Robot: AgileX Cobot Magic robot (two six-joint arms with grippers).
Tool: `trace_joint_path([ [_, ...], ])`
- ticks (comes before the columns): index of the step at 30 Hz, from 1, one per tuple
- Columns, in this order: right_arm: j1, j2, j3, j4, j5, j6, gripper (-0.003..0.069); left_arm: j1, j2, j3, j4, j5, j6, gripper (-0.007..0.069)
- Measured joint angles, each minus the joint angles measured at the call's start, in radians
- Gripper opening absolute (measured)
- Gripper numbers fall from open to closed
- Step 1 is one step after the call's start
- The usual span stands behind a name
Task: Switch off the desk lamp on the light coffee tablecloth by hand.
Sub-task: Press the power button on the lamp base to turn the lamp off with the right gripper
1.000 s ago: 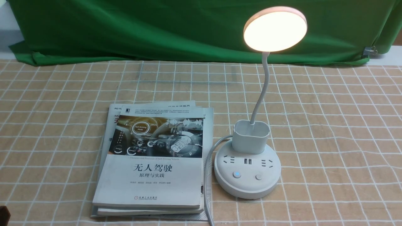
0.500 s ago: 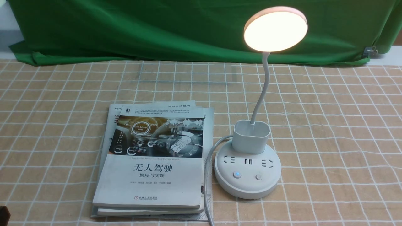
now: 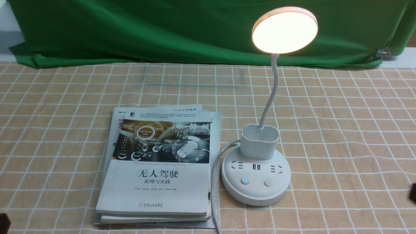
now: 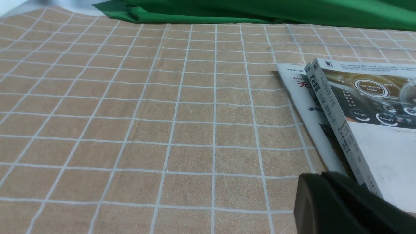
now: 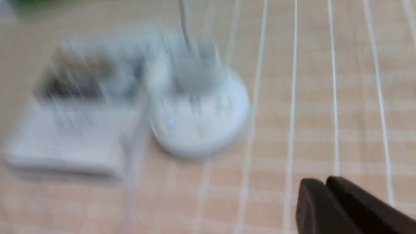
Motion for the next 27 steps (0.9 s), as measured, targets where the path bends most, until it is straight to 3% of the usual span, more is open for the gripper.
trace_joint_path([
  [8, 0.044, 0.419, -0.157, -0.01, 0.057, -0.094, 0.0038, 0.0, 0.0, 0.0, 0.0, 0.0, 0.0, 0.0004],
  [17, 0.289, 0.824, -0.403, -0.089, 0.034, -0.116, 0.0038, 0.0, 0.0, 0.0, 0.0, 0.0, 0.0, 0.0004],
  [27, 0.325, 1.083, -0.571, -0.109, 0.033, -0.122, 0.0039, 0.0, 0.0, 0.0, 0.0, 0.0, 0.0, 0.0004],
])
